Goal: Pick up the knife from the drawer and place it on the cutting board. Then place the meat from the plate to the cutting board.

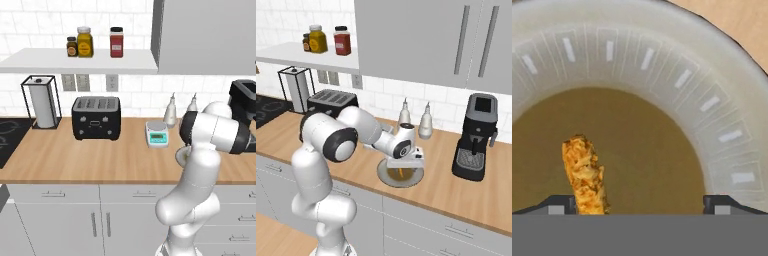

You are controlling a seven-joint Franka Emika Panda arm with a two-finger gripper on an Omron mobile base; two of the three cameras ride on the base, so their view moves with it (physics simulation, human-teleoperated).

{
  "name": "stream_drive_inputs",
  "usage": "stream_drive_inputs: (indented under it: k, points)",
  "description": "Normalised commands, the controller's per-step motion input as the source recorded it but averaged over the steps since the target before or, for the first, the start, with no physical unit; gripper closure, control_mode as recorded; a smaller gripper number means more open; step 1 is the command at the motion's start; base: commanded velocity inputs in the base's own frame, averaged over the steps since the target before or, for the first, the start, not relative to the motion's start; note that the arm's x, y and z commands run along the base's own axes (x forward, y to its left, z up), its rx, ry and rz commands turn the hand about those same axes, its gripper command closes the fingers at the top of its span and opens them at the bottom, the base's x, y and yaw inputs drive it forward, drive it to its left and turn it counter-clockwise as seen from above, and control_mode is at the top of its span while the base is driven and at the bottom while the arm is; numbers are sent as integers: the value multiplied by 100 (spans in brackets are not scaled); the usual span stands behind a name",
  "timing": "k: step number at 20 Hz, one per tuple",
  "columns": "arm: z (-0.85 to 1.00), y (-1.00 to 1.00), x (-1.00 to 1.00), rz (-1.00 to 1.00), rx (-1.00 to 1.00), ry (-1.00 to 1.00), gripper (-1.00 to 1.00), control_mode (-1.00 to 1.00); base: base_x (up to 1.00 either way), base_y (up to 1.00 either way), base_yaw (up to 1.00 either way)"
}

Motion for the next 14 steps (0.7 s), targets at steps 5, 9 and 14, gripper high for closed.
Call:
stream_drive_inputs:
  k: [5,9,14]
  points:
    - [-24,0,3,16,2,1,-100,-100,0,0,0]
    - [-43,0,1,15,0,1,100,-100,0,0,0]
    - [-32,1,0,9,0,0,100,-100,0,0,0]
